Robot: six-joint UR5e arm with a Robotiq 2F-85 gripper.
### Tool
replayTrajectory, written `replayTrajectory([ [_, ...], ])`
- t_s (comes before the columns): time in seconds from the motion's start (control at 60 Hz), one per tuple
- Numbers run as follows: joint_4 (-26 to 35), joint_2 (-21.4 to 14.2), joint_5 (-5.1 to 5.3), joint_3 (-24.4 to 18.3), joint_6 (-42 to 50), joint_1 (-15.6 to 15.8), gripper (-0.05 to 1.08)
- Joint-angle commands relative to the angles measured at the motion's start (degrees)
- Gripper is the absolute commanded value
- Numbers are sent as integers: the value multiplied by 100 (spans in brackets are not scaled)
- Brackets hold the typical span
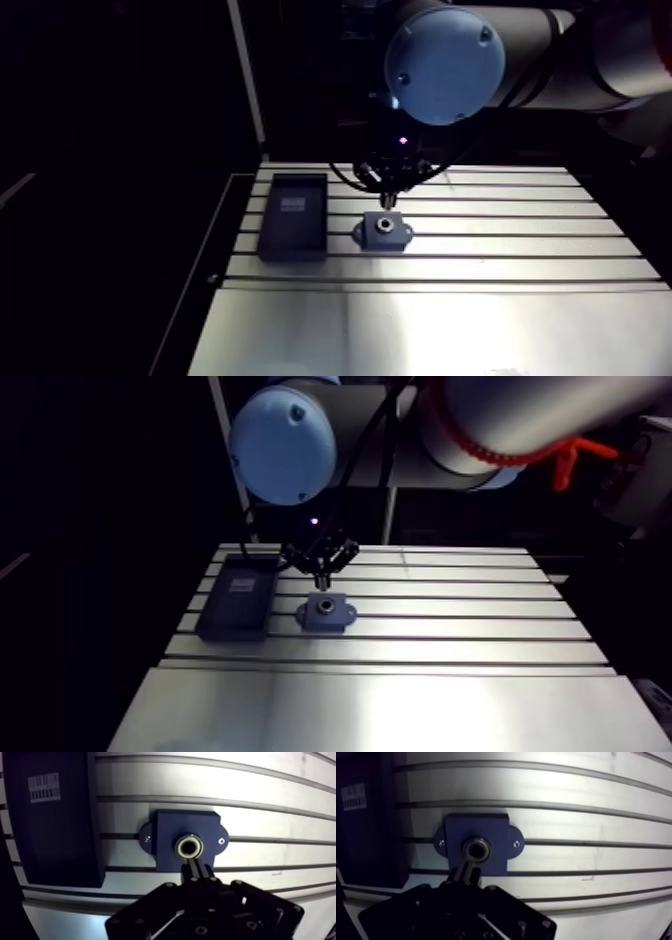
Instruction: Pick up the bearing and press it into the housing until flush.
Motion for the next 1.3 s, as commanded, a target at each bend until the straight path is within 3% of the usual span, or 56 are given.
replayTrajectory([
  [0.017, -29, 69, 63, 39, 8, -18, 105],
  [1.3, -240, 336, 54, 91, -37, -56, 104],
])
